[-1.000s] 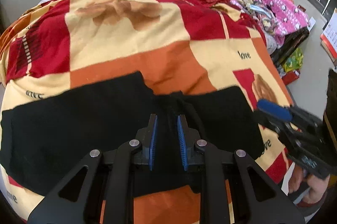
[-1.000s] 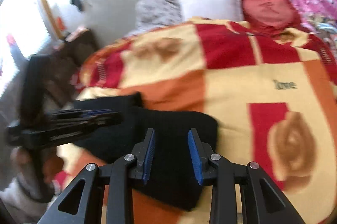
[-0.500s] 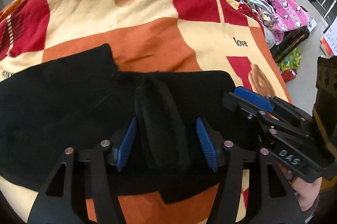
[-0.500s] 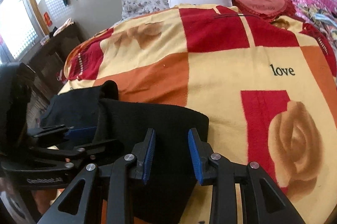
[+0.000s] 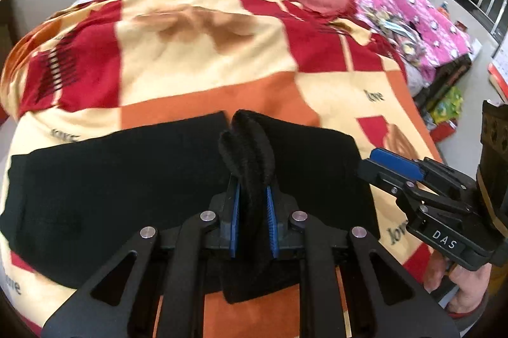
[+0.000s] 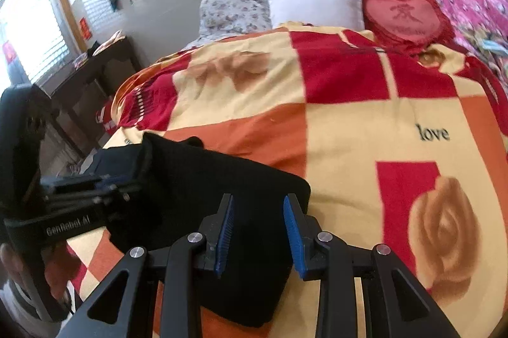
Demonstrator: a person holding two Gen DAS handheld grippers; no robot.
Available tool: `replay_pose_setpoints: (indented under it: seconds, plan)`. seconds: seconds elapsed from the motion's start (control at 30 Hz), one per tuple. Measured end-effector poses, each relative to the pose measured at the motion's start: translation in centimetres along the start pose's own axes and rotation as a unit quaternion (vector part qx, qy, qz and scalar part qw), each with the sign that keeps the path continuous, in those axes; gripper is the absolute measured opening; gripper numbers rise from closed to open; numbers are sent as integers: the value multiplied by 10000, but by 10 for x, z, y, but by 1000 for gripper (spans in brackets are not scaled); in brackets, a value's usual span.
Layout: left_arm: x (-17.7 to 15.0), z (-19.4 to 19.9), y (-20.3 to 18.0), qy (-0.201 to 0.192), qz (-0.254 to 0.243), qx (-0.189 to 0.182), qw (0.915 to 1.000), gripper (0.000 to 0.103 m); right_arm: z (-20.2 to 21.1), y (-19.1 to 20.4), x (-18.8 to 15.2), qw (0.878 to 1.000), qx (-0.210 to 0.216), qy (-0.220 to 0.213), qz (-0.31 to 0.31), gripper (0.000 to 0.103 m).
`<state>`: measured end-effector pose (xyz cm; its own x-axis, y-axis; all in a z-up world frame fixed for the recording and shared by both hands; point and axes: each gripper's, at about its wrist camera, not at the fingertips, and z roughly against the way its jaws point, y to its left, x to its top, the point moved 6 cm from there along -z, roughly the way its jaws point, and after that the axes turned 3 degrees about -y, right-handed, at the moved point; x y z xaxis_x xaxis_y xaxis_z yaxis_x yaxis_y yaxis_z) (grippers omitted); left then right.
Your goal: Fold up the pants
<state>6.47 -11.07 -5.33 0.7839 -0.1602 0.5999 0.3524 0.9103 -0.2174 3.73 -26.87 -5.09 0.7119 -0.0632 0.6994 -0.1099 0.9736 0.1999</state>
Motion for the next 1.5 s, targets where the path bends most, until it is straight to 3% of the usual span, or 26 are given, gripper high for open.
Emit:
replay_pose_setpoints:
  seconds: [0.23,0.43,0.87,1.1,1.27,1.5]
  plan:
    - [-14,-20,17,224,293,87,9993,14,-39,15,-3,9993,5,311,203,31]
    - [-16,-24,17,144,205,192,9995,14,-50,16,-2,9990,-84,354,271,31]
    - [-18,-21,18,74,176,190,9996,19,-18,25,-3,9991,-59,368,226,31]
    - [-20,-18,20,38,188,229,9996,21,-6,35,-21,9985,32,471,294,31]
    - [-24,-9,22,-25,197,307,9993,23,-18,35,-39,9970,-12,676,379,31]
    - [-30,11,30,-162,165,576,9981,23,-14,41,-29,9973,68,636,371,31]
